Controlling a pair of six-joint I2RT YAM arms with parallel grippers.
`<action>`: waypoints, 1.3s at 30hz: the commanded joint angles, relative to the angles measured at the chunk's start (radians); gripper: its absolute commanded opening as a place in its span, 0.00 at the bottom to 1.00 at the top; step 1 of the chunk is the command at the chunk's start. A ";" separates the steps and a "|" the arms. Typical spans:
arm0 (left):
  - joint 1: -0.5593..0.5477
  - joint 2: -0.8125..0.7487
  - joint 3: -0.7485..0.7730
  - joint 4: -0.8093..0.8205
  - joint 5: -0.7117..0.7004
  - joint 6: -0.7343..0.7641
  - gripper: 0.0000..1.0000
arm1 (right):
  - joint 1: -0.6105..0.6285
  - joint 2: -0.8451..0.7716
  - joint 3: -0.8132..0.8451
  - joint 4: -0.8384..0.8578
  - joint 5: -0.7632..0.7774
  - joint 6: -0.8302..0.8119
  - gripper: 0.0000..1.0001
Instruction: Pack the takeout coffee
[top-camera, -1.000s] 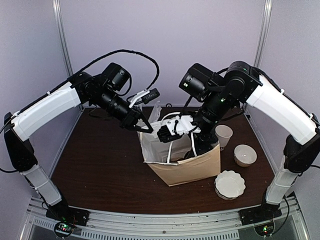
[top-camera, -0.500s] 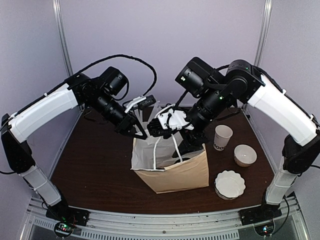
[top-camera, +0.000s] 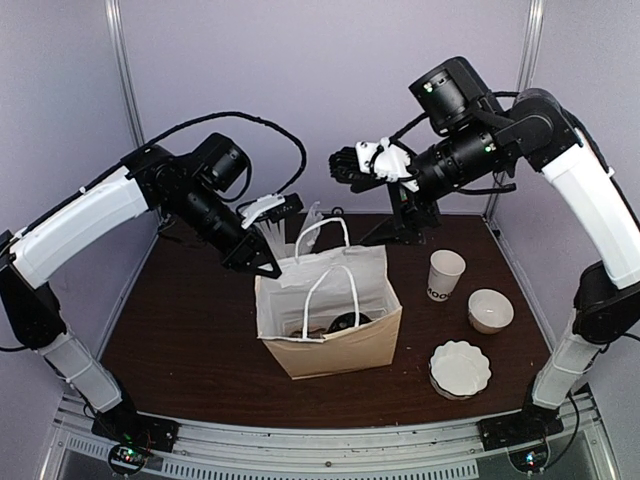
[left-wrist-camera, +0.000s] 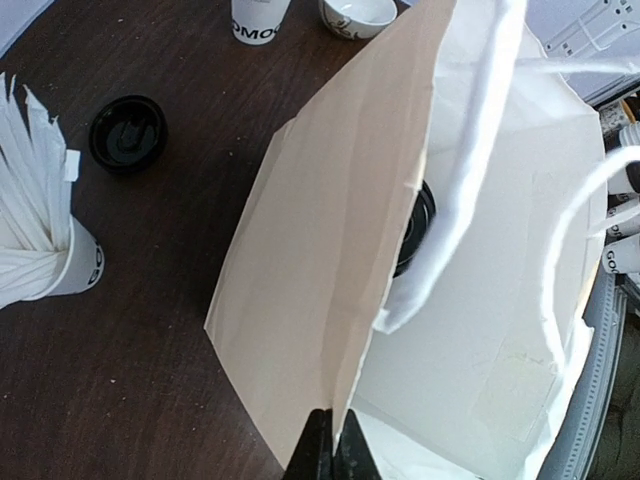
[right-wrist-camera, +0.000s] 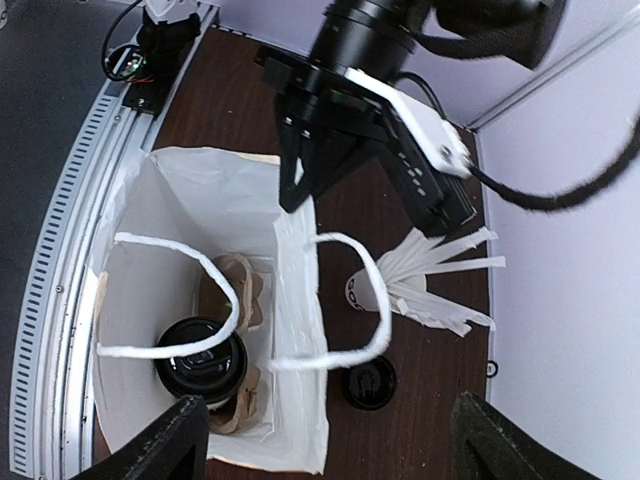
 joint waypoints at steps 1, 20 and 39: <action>-0.002 -0.051 0.053 0.004 -0.077 0.027 0.00 | -0.123 -0.085 -0.013 0.026 0.024 0.026 0.87; -0.170 -0.086 -0.038 0.031 -0.203 0.033 0.34 | -0.402 -0.261 -0.412 0.155 -0.037 0.079 0.90; -0.300 -0.219 -0.241 0.204 -0.370 0.044 0.43 | -0.442 -0.220 -0.433 0.150 -0.046 0.081 0.90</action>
